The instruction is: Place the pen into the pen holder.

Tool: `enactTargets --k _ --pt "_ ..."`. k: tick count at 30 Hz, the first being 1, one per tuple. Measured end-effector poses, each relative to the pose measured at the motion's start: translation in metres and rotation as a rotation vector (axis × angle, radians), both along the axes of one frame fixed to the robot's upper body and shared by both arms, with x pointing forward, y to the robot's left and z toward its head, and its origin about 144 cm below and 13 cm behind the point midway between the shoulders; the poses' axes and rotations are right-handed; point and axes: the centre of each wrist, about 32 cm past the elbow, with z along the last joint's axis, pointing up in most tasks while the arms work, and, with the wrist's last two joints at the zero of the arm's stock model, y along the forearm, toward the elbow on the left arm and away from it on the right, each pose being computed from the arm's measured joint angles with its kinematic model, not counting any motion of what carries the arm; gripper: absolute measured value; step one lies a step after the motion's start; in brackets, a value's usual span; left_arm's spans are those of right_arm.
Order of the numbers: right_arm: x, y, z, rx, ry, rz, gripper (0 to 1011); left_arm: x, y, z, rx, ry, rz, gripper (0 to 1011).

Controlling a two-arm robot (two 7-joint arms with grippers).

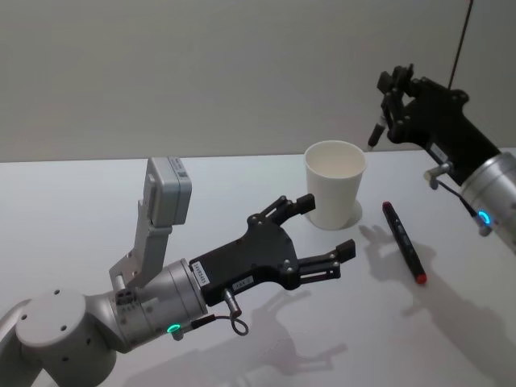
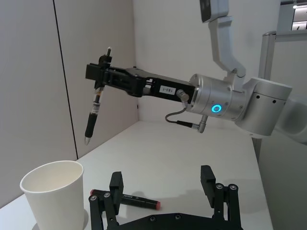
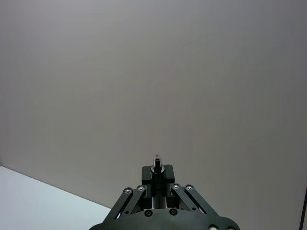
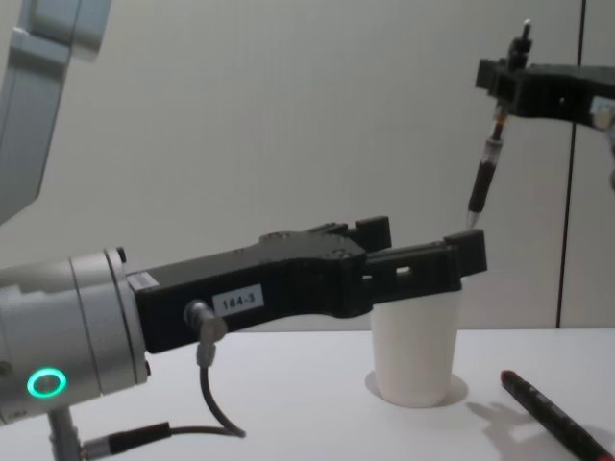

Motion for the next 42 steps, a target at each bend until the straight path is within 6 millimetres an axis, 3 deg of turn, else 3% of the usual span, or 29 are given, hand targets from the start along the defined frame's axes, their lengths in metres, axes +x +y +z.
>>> enactTargets --k 17,35,42 --pt "0.037 0.020 -0.018 -0.035 0.088 0.021 137 0.000 0.000 0.000 0.000 0.000 0.000 1001" --pt "0.058 0.039 -0.035 -0.047 0.174 0.027 140 0.000 0.000 0.000 0.000 0.000 0.000 1001" --pt "0.061 0.042 -0.037 -0.050 0.187 0.026 323 0.000 0.000 0.000 0.000 0.000 0.000 1001"
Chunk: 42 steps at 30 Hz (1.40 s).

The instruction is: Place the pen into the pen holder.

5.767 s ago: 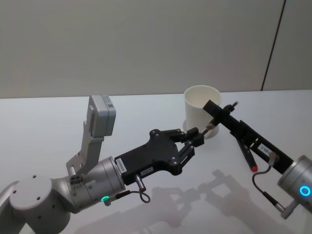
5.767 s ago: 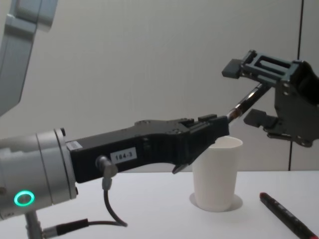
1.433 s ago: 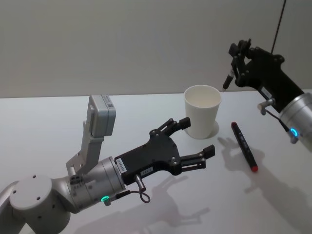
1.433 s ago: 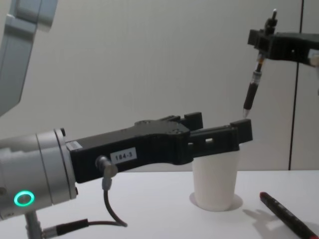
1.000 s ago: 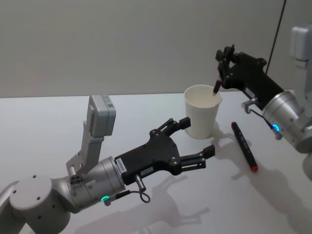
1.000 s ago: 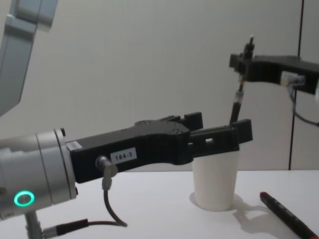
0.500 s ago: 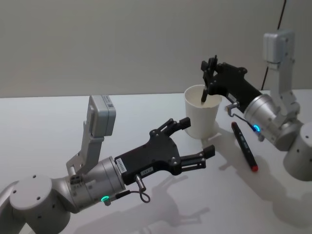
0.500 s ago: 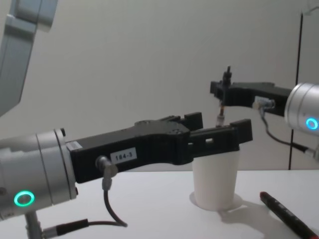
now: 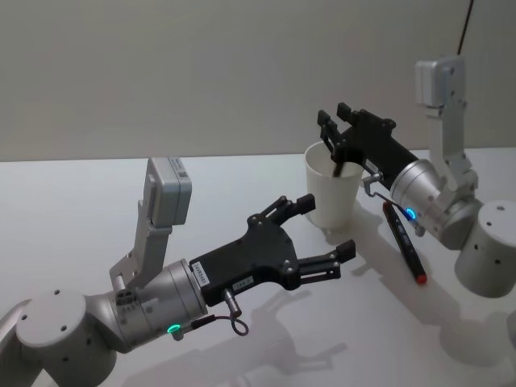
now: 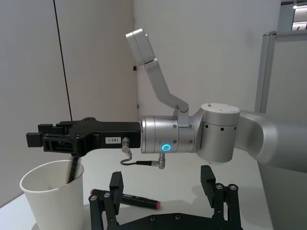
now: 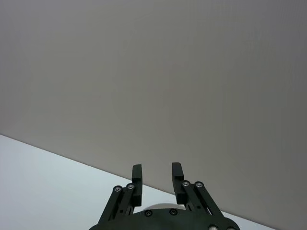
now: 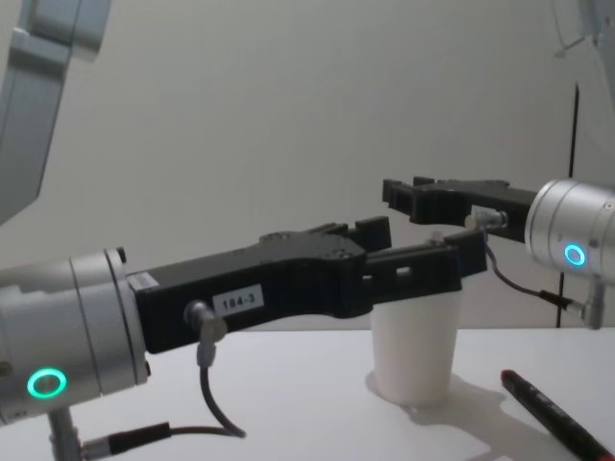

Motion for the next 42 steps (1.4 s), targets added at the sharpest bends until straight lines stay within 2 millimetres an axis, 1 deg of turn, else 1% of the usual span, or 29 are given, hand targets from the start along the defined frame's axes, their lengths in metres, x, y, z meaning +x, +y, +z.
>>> enactTargets --k 1,2,4,5,8,9,11,13,14,15,18,20,21,24,28,36,42 --pt "0.000 0.001 0.000 0.000 0.002 0.000 340 0.000 0.000 0.000 0.000 0.000 0.000 1001" --pt "0.000 0.001 0.000 0.000 0.002 0.000 396 0.000 0.000 0.000 0.000 0.000 0.000 1001" --pt "0.001 0.001 -0.001 -0.001 0.004 0.000 446 0.000 0.000 0.000 0.000 0.000 0.000 1001" --pt "0.001 0.002 -0.001 -0.002 0.006 0.000 505 0.000 0.000 0.000 0.000 0.000 0.000 1001" --pt "0.002 0.002 -0.001 -0.002 0.008 0.000 566 0.000 0.000 0.000 0.000 0.000 0.000 1001" --pt "0.002 0.002 -0.002 -0.002 0.009 0.000 628 0.000 0.000 0.000 0.000 0.000 0.000 1001" --pt "0.002 0.003 -0.002 -0.003 0.011 -0.001 667 0.000 0.000 0.000 0.000 0.000 0.000 1001" --pt "0.002 0.003 -0.002 -0.003 0.011 -0.001 740 0.000 0.000 0.000 0.000 0.000 0.000 1001" --pt "0.003 0.003 -0.002 -0.003 0.012 -0.001 740 0.000 0.000 0.000 0.000 0.000 0.000 1001" --pt "0.003 0.003 -0.002 -0.003 0.012 -0.001 794 0.000 0.000 0.000 0.000 0.000 0.000 1001" --pt "0.003 0.003 -0.002 -0.003 0.013 -0.001 894 0.000 0.000 0.000 0.000 0.000 0.000 1001" --pt "0.002 0.003 -0.002 -0.003 0.011 0.000 922 0.000 0.000 0.000 0.000 0.000 0.000 1001" --pt "0.002 0.003 -0.001 0.001 0.009 0.001 974 0.000 0.000 0.000 0.000 0.000 0.000 1001" --pt "-0.001 0.002 0.000 0.011 0.002 0.004 1002 0.000 0.000 0.000 0.000 0.000 0.000 1001" --pt "-0.005 0.000 0.002 0.020 -0.007 0.006 1002 0.000 0.000 0.000 0.000 0.000 0.000 1001" --pt "-0.018 -0.006 0.008 0.040 -0.033 0.001 1002 0.000 0.000 0.000 0.000 0.000 0.000 1001" --pt "-0.019 -0.007 0.007 0.039 -0.031 -0.002 1002 0.000 0.000 0.000 0.002 0.000 0.004 1001"
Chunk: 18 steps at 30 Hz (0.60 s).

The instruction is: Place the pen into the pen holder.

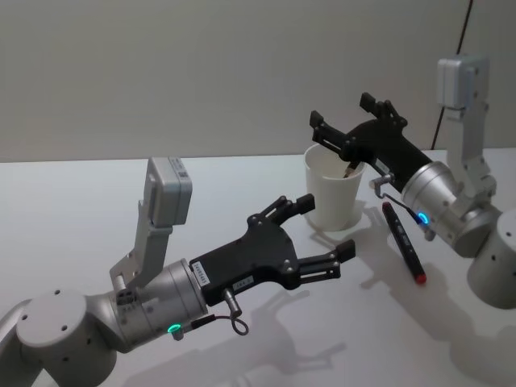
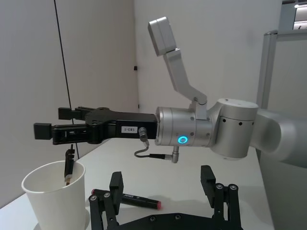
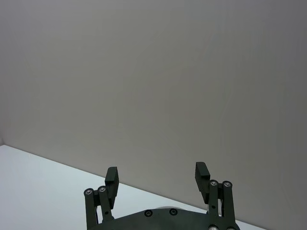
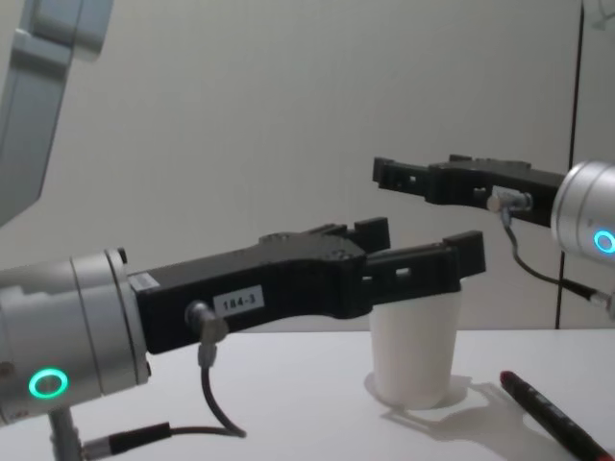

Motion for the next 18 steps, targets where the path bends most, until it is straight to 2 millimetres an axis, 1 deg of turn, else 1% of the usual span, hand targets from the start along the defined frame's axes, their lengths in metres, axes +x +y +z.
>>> enactTargets --k 5,18 --pt "-0.005 -0.004 -0.004 -0.002 0.003 -0.013 1002 0.001 -0.001 0.000 0.012 -0.002 0.033 1001" --pt "-0.035 -0.025 -0.022 -0.020 0.011 -0.088 1002 0.005 -0.006 0.000 0.072 -0.027 0.188 1001"
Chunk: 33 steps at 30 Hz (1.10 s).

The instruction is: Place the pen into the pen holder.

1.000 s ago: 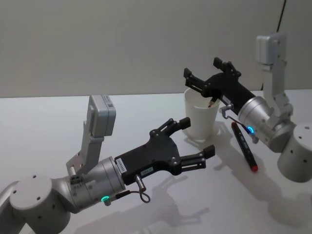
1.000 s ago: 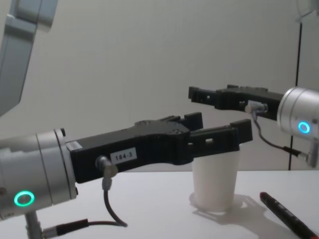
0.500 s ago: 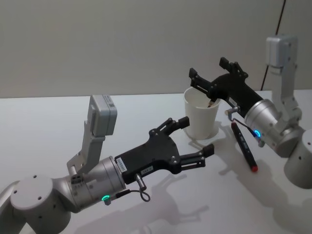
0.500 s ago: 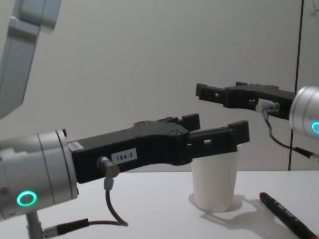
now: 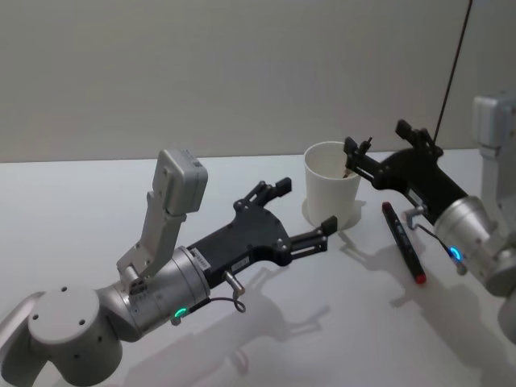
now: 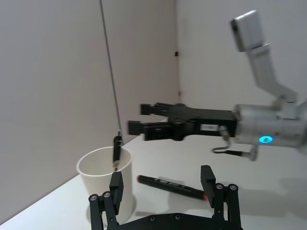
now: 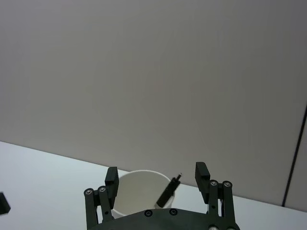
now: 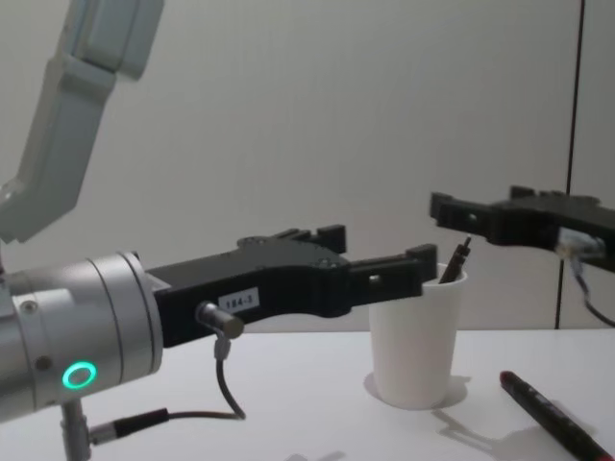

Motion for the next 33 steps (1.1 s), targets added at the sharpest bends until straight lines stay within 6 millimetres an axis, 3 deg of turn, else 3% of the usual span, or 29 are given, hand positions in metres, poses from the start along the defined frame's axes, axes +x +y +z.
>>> enactTargets --k 18,33 --pt "-0.045 -0.026 -0.017 -0.038 0.006 -0.091 1002 0.006 -0.007 0.000 0.079 -0.058 0.229 1001" --pt "-0.055 -0.031 -0.020 -0.049 0.007 -0.110 1002 0.011 -0.012 0.000 0.129 -0.121 0.404 1001"
